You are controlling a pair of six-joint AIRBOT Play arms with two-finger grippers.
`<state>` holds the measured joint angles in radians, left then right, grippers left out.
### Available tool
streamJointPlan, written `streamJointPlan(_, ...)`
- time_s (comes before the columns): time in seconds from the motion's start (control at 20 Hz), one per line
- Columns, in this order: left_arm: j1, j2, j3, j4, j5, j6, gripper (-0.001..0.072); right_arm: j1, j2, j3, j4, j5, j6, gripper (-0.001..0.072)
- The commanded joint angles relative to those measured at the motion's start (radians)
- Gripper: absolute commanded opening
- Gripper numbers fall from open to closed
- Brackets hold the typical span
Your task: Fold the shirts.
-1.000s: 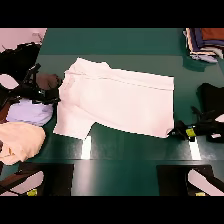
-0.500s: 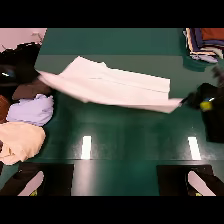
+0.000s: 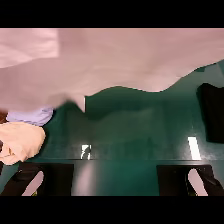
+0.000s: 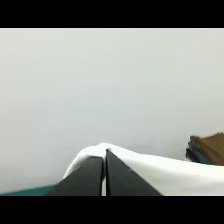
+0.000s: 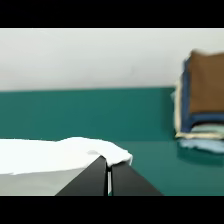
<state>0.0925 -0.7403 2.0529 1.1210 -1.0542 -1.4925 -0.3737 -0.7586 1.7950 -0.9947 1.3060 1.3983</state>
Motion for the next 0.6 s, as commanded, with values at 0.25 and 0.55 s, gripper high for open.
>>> streamJointPlan(0.25,0.000,-0.096,-0.167,-0.041,-0.105,-0.003,0.0023,0.002,-0.238,0.255,-0.003,0.217,0.061,0.0014)
streamJointPlan(0.55,0.000,-0.304,-0.560,-0.050,-0.163,0.007,0.0023,0.293,-0.493,-0.010,-0.314,0.249,0.104,0.0014)
